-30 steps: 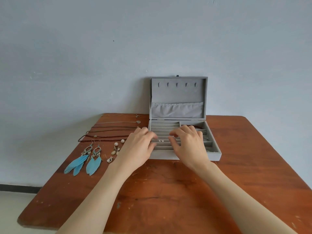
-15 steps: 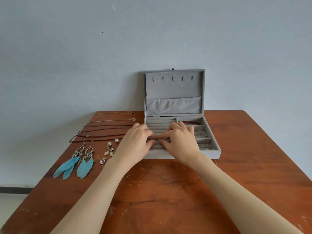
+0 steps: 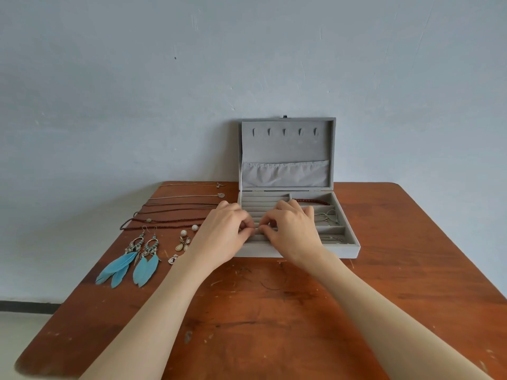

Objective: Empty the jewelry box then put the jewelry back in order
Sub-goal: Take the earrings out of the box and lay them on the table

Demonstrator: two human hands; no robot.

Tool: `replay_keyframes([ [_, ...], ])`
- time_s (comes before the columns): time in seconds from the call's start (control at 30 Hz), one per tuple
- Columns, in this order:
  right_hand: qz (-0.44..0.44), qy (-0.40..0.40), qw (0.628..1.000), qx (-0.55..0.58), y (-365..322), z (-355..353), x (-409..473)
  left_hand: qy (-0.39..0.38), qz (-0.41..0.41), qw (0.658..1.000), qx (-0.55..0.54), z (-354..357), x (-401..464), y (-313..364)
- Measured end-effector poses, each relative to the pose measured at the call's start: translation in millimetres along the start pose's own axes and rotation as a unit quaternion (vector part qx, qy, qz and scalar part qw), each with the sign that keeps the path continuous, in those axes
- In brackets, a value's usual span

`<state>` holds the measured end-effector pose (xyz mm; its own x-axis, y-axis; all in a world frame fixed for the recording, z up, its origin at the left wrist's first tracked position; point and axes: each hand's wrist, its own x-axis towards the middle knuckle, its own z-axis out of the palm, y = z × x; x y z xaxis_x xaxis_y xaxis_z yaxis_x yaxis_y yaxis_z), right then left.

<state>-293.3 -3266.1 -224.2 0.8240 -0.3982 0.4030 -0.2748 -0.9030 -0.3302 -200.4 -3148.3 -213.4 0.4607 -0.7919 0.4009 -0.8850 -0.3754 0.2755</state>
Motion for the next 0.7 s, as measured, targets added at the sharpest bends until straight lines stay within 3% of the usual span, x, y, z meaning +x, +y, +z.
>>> replay_keyframes([
  [0.2, 0.008, 0.026, 0.998, 0.055, -19, -1, -7, 0.017, -0.015, 1.0, -0.002, -22, -12, -7],
  [0.37, -0.02, 0.04, 0.996, 0.083, -44, 4, -19, 0.024, -0.075, 0.997, -0.021, -41, -35, -22],
  [0.7, -0.042, 0.065, 0.997, 0.022, -75, 25, -52, -0.008, -0.097, 0.995, -0.005, -31, -83, -35],
])
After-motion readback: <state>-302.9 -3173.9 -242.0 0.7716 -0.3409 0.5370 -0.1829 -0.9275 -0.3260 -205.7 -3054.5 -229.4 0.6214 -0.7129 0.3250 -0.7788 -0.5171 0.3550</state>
